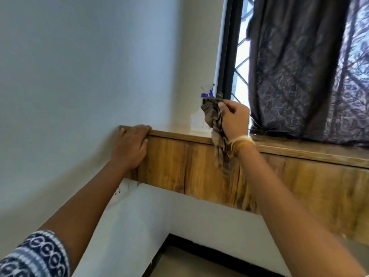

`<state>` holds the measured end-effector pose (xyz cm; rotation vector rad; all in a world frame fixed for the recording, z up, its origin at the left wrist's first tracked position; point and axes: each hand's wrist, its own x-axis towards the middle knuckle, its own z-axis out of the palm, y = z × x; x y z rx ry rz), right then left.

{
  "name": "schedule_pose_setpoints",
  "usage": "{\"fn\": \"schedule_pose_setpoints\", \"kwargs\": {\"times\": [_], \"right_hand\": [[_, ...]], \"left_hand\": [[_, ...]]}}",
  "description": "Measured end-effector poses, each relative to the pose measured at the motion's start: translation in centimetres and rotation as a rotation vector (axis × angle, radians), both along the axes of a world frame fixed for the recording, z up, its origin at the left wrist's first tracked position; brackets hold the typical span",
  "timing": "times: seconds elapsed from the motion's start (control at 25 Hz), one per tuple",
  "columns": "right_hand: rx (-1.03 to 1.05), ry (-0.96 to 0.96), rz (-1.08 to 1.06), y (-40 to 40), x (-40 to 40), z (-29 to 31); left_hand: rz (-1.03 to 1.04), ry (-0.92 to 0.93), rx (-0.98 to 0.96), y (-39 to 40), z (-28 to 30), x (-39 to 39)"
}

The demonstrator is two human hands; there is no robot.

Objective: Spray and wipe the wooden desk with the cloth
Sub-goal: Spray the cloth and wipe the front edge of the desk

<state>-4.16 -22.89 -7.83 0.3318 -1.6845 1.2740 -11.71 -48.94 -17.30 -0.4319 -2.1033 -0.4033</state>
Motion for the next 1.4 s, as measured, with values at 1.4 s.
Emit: {"fn": "schedule_pose_setpoints", "kwargs": {"times": [1.4], "right_hand": [[1.538, 0.251, -0.807, -17.7, -9.4, -9.8]], "left_hand": [[0.765, 0.035, -0.724, -9.8, -6.1, 2.9]]}}
